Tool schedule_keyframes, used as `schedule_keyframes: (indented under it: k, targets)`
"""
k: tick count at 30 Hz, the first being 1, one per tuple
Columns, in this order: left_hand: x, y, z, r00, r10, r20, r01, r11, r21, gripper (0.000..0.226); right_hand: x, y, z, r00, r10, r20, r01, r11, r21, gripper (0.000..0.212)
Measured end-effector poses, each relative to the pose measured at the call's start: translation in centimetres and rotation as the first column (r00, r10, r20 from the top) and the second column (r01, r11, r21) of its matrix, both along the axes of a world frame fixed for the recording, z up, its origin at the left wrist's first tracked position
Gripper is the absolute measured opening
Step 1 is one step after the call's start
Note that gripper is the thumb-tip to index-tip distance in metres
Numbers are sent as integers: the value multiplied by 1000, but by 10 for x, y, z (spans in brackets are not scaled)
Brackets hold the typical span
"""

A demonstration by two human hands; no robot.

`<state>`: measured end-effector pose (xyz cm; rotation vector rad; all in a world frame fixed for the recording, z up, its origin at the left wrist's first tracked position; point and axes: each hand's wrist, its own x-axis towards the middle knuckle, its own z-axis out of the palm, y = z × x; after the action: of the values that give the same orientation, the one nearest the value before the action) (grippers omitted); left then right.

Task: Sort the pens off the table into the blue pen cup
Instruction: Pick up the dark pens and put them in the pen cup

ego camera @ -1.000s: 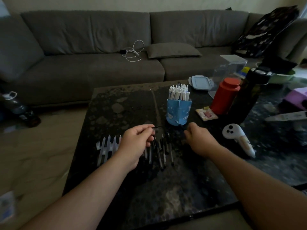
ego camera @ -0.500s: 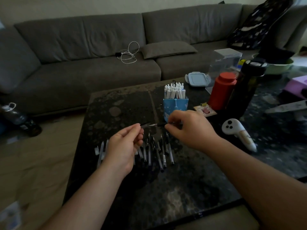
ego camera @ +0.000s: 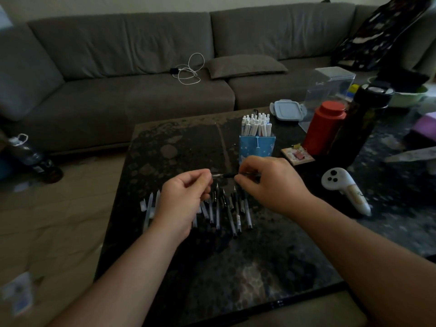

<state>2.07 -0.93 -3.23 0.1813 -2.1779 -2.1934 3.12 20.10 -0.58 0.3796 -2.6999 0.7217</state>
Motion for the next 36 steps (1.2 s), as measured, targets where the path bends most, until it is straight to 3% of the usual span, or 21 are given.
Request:
schedule_keyframes:
  k: [3, 5, 11, 16, 18, 21, 25, 27, 29, 32, 34, 36]
  targets:
    - [2, -8, -2, 984, -88, -155, 15, 906, -424, 14, 0, -2, 0, 999, 46, 18, -47, 998, 35, 13]
    - [3, -12, -2, 971, -115, -208, -25, 821, -571, 19, 0, -2, 0, 998, 61, 27, -62, 997, 43, 15]
    - [1, 0, -4, 963, -50, -265, -88, 870, -485, 24, 1, -10, 1, 999, 30, 29, -31, 999, 22, 12]
    - [-5, 0, -6, 953, -90, -289, -72, 861, -503, 24, -4, -9, 1, 991, 12, 134, -5, 998, -55, 7]
    - [-7, 0, -5, 956, -92, -280, -58, 873, -485, 20, -8, -9, 1, 988, 21, 150, -23, 1000, 11, 6]
    - [-8, 4, -4, 960, -69, -271, -45, 918, -395, 13, -7, -17, -6, 997, 59, 54, -65, 991, 119, 21]
    - [-9, 14, -4, 962, -72, -264, 11, 974, -227, 7, -6, -30, -2, 991, 120, -58, -116, 991, 61, 28]
    - [-9, 14, -5, 966, -63, -252, 29, 990, -137, 8, -12, -24, 10, 995, 72, -63, -68, 996, 62, 29]
    - [-8, 13, -7, 973, -71, -219, 46, 992, -115, 11, -25, -7, 28, 994, -99, -56, 91, 988, -123, 31]
    - [-7, 11, -9, 977, -75, -200, 44, 987, -151, 20, -45, 20, 48, 925, -354, -139, 216, 790, -574, 19]
    - [-8, 9, -10, 979, -74, -190, 45, 987, -154, 24, -53, 26, 50, 869, -462, -180, 233, 701, -674, 13]
    - [-9, 8, -12, 982, -79, -174, 49, 984, -170, 27, -59, 24, 45, 871, -466, -157, 250, 694, -675, 13]
